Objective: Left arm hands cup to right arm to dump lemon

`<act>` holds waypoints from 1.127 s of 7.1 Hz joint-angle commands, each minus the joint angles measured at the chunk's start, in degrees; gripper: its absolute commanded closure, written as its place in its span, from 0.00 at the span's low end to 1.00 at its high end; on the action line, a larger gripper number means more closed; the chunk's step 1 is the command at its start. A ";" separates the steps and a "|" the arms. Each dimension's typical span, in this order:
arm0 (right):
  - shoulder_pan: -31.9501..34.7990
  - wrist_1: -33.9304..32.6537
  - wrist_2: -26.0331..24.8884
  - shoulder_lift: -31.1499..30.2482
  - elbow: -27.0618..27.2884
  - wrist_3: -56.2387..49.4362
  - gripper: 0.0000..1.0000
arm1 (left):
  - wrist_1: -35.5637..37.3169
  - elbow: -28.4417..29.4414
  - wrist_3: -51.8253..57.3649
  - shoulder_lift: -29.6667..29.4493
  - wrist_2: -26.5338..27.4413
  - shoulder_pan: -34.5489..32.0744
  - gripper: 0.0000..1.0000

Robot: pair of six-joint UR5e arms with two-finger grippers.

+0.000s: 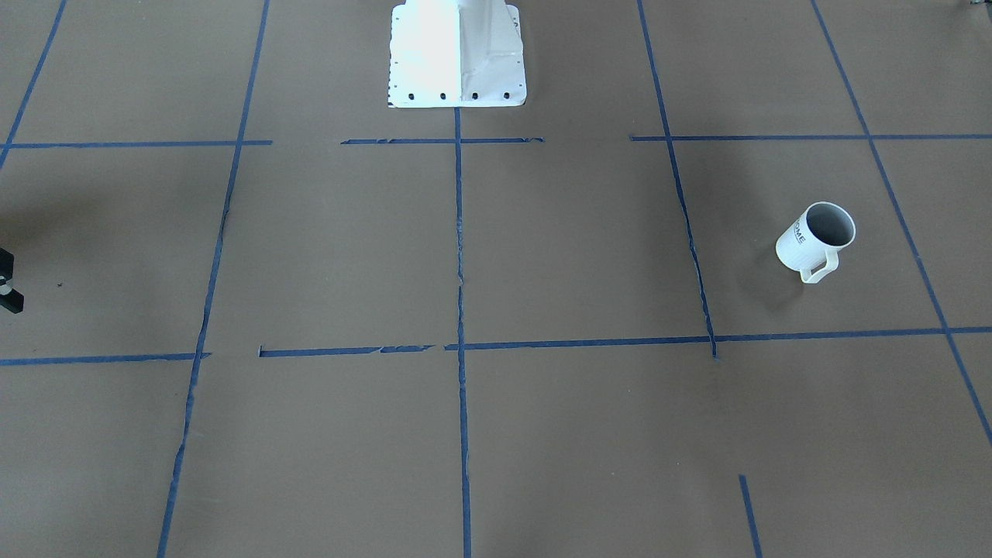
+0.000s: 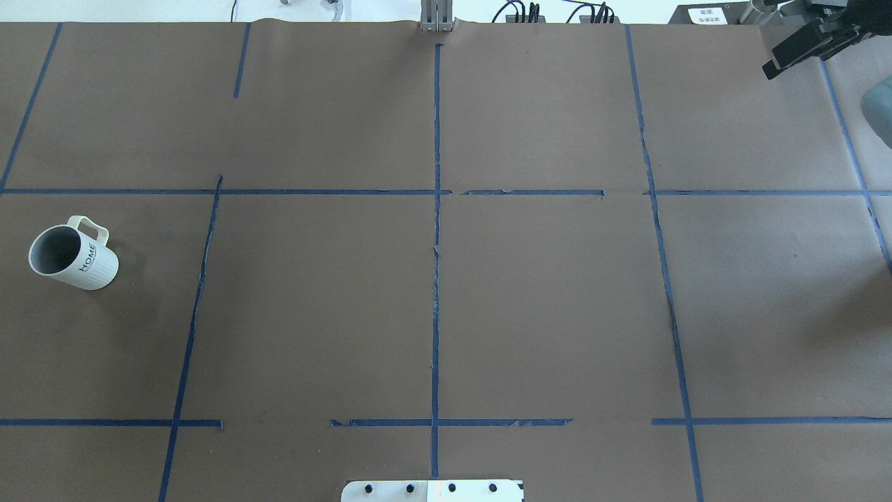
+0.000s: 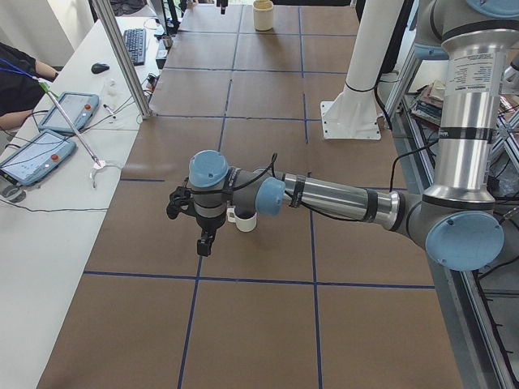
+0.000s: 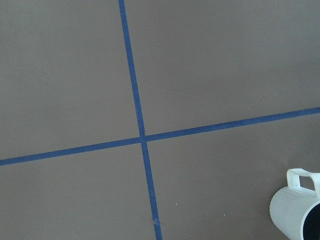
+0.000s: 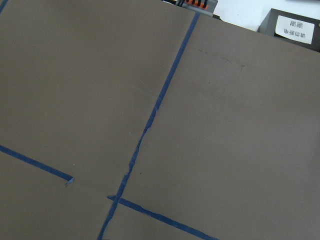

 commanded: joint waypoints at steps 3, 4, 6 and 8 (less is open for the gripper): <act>10.75 -2.13 2.15 -15.95 0.45 -15.49 0.00 | 7.25 -0.69 3.30 2.44 -0.08 -0.55 0.00; 12.18 -2.05 1.89 -21.76 0.46 -17.71 0.00 | 7.43 -0.26 3.30 2.80 -0.17 -0.55 0.00; 13.68 -1.79 1.37 -27.59 0.29 -17.91 0.00 | 6.81 -3.93 4.87 4.73 -0.26 -1.16 0.00; 13.60 -0.47 0.66 -29.72 1.33 -18.43 0.00 | 8.65 -4.83 13.12 6.83 0.00 -1.25 0.00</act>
